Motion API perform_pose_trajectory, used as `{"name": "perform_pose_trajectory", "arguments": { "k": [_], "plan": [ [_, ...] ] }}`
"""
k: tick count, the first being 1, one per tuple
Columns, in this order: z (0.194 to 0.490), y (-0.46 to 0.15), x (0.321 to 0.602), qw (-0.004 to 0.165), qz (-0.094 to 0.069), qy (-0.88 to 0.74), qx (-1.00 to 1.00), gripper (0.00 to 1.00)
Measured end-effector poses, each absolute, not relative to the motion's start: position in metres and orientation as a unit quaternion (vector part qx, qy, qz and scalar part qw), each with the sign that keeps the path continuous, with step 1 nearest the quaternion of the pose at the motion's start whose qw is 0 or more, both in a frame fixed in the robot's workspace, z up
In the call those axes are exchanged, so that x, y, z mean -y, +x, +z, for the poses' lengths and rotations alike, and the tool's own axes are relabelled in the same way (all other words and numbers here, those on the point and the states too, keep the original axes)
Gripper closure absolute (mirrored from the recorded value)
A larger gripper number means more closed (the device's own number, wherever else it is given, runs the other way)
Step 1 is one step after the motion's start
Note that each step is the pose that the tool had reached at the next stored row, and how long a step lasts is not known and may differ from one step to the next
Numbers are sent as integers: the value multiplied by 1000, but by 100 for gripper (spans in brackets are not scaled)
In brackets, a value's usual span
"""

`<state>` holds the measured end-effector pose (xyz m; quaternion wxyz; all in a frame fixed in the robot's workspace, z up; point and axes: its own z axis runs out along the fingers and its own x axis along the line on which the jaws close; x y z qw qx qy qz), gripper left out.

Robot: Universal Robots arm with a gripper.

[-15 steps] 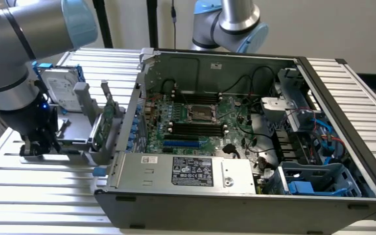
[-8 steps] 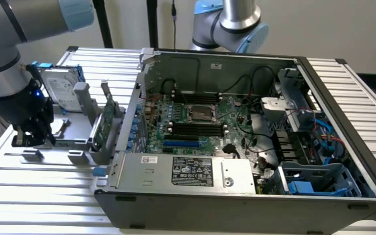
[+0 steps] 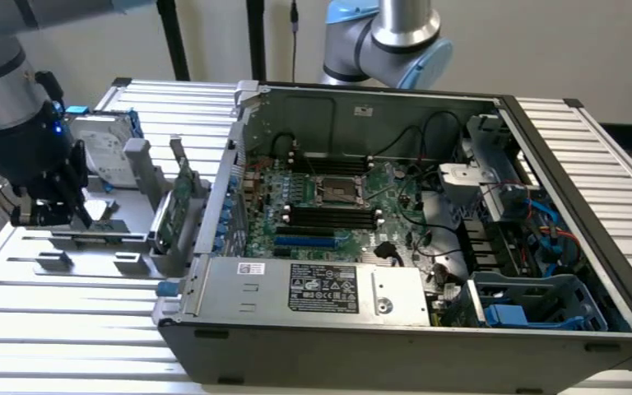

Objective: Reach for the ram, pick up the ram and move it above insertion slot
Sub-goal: 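Pick up the ram and move it above insertion slot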

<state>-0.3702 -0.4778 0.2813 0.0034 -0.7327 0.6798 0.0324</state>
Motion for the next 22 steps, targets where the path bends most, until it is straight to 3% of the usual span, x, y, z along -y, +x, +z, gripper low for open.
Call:
{"name": "perform_pose_trajectory", "arguments": {
  "k": [16, 22],
  "plan": [
    [353, -324, 478, 8, 40, -741, -670, 86],
    [366, -313, 478, 17, 48, -743, -667, 86]
  ]
}}
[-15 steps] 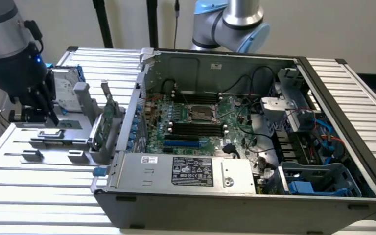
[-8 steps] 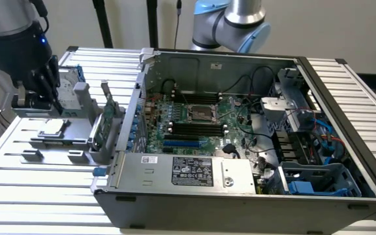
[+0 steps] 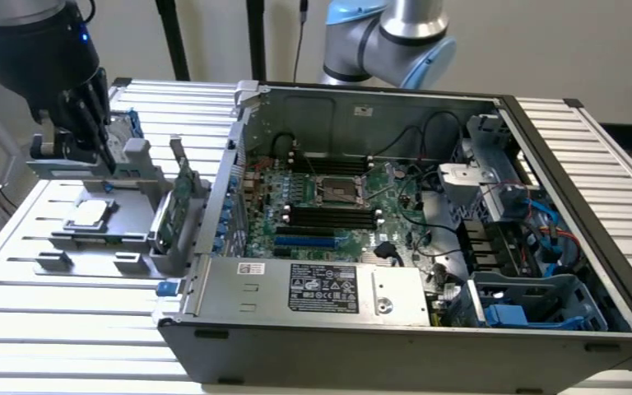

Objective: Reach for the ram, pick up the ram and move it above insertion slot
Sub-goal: 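Pick up the ram and move it above insertion slot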

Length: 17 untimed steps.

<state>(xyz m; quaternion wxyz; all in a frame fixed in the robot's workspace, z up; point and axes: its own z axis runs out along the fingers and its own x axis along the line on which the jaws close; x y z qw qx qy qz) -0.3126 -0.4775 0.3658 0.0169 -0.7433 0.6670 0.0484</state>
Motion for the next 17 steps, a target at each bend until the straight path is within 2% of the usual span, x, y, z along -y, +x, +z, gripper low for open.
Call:
{"name": "perform_pose_trajectory", "arguments": {
  "k": [17],
  "plan": [
    [373, -271, 473, 39, 68, -743, -665, 86]
  ]
}}
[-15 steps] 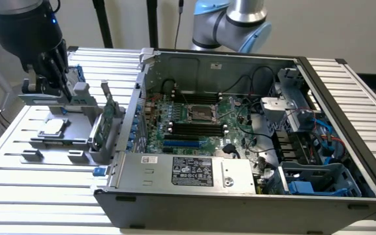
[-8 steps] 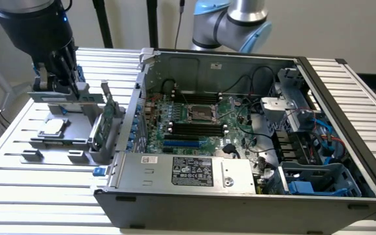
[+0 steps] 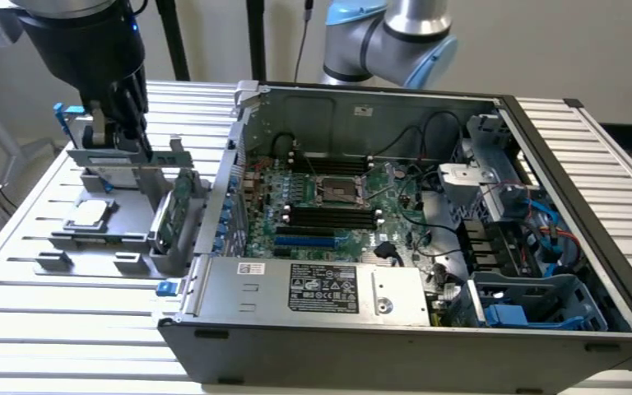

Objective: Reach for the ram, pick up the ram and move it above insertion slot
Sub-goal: 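Pick up the ram and move it above insertion slot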

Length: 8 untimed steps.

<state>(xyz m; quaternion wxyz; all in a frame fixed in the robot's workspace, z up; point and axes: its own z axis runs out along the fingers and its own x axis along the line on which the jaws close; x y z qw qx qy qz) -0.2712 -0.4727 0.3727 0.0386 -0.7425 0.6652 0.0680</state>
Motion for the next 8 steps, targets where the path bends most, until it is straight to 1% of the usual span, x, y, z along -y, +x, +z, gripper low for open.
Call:
{"name": "perform_pose_trajectory", "arguments": {
  "k": [8],
  "plan": [
    [378, -249, 471, 47, 76, -742, -664, 86]
  ]
}}
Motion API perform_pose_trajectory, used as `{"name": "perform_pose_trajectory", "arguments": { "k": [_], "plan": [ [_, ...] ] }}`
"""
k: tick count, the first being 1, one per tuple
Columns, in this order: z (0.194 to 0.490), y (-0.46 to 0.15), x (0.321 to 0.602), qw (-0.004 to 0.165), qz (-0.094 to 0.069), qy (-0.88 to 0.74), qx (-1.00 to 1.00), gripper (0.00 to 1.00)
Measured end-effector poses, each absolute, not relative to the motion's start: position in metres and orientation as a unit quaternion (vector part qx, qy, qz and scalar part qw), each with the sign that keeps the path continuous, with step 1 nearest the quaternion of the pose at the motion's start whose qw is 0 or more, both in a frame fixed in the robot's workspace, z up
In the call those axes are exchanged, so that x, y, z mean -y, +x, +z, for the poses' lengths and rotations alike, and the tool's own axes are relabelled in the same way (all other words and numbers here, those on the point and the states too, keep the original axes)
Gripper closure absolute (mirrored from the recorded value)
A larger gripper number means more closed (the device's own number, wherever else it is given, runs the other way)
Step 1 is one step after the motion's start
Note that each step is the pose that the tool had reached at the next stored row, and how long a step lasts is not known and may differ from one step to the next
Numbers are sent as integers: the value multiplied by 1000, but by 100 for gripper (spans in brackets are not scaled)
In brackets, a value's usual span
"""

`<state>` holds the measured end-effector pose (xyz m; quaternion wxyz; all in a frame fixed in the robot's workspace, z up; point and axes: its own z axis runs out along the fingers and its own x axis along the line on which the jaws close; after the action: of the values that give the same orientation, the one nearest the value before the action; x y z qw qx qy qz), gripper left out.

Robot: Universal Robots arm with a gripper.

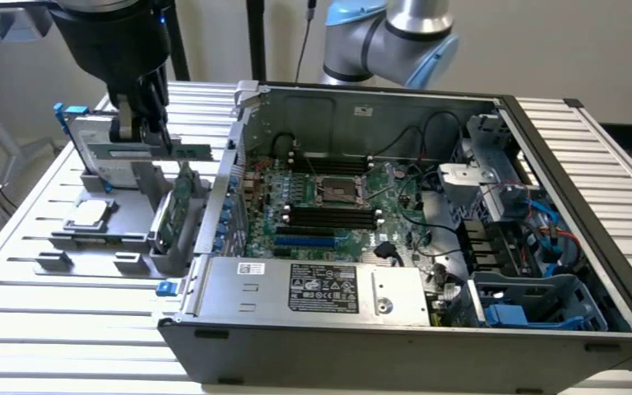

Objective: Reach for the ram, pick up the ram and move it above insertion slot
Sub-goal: 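Pick up the ram and move it above insertion slot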

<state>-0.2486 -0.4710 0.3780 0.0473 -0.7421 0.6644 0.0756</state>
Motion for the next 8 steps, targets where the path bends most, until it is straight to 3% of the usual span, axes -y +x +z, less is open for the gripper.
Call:
{"name": "perform_pose_trajectory", "arguments": {
  "k": [8],
  "plan": [
    [384, -222, 469, 53, 80, -742, -664, 86]
  ]
}}
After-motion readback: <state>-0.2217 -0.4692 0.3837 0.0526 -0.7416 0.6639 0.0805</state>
